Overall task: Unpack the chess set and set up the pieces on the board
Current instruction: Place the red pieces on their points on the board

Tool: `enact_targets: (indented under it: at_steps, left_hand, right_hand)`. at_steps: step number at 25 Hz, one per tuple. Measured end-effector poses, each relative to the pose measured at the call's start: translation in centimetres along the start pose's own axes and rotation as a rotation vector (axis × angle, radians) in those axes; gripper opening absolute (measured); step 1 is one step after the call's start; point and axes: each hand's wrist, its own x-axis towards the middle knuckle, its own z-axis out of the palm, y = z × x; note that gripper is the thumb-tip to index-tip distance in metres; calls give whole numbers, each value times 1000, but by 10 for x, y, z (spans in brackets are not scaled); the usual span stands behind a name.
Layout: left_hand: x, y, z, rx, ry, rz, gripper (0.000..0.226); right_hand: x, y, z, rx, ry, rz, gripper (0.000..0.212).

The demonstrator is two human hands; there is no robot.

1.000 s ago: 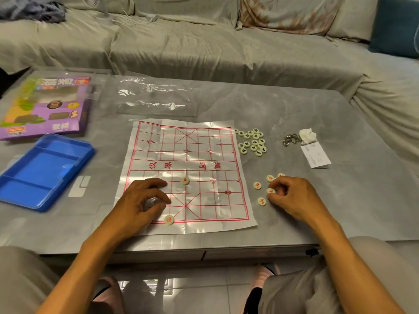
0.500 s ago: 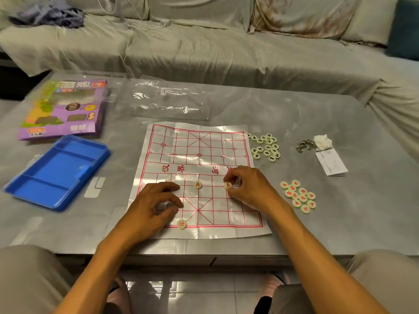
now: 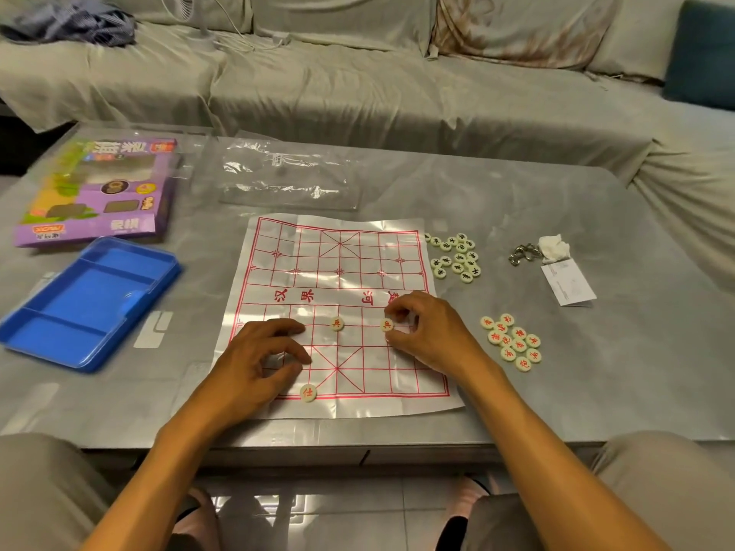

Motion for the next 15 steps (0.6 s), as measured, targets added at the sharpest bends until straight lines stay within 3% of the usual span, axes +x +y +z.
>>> enact_targets:
  at_steps: [2,5,7,9,15]
  left_hand:
    - [1,0,0,1,1,5,20]
    - [2,2,1,14,-7,5,20]
    - [1,2,1,5,-12,-1,16]
    - [1,4,1,17,-10,0,8]
    - [2,8,0,40,2,11,14]
  right_hand:
    - [-12,11,-19,-16,83,44,28]
    - [-29,49,-58,-75,273,278,17]
    - [-37,69,-70,-160,248,389,20]
    - [-42,77,-67,-272,186,380,24]
    - [-43,80,-57,-269,254,340,21]
